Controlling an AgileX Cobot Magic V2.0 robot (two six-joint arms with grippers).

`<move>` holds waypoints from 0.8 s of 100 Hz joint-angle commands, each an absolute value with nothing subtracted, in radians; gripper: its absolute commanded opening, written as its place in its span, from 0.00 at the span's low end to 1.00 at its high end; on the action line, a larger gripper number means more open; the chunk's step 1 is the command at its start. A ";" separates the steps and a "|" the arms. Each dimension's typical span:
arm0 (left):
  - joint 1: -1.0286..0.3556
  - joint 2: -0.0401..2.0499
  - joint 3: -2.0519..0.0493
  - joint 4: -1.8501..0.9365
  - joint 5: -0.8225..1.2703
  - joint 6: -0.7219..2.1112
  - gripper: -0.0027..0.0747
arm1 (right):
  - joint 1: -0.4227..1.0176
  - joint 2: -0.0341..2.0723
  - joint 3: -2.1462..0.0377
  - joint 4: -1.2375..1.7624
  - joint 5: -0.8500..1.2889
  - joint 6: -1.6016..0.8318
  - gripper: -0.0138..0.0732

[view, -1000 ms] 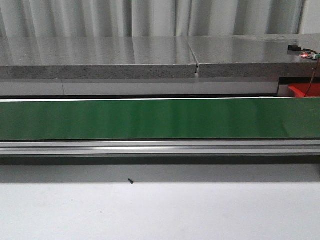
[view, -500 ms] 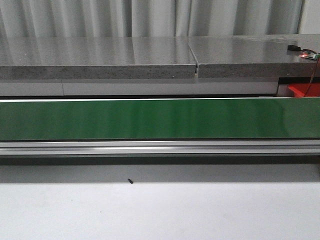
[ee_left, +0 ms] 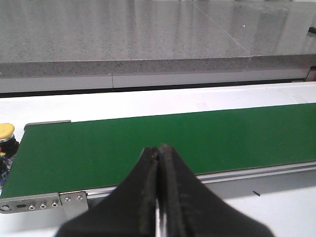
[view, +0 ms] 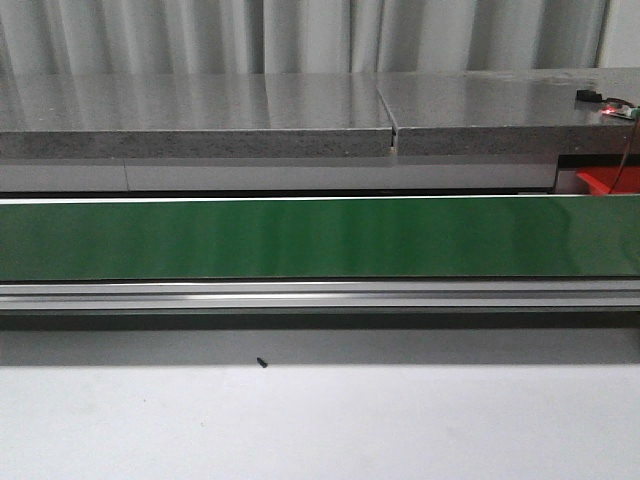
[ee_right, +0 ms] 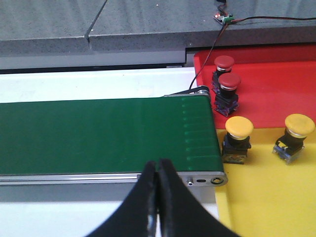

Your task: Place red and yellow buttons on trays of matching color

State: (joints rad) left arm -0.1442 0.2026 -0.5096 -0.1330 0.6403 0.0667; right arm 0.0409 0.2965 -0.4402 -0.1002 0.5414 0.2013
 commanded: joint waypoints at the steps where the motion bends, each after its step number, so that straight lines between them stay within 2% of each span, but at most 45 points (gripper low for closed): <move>1: -0.152 0.215 -0.535 -0.147 0.568 0.060 0.01 | 0.040 0.301 -0.462 -0.101 0.471 0.199 0.09; 29: -0.150 0.217 -0.539 -0.145 0.534 0.044 0.01 | 0.040 0.301 -0.462 -0.101 0.471 0.199 0.09; 44: -0.139 0.250 -0.570 0.065 0.508 -0.160 0.01 | 0.040 0.301 -0.462 -0.101 0.471 0.199 0.09; 58: -0.139 0.325 -0.602 0.245 0.529 -0.317 0.01 | 0.040 0.301 -0.462 -0.101 0.471 0.199 0.09; 80: -0.139 0.503 -0.678 0.278 0.595 -0.386 0.01 | 0.040 0.301 -0.462 -0.101 0.471 0.199 0.09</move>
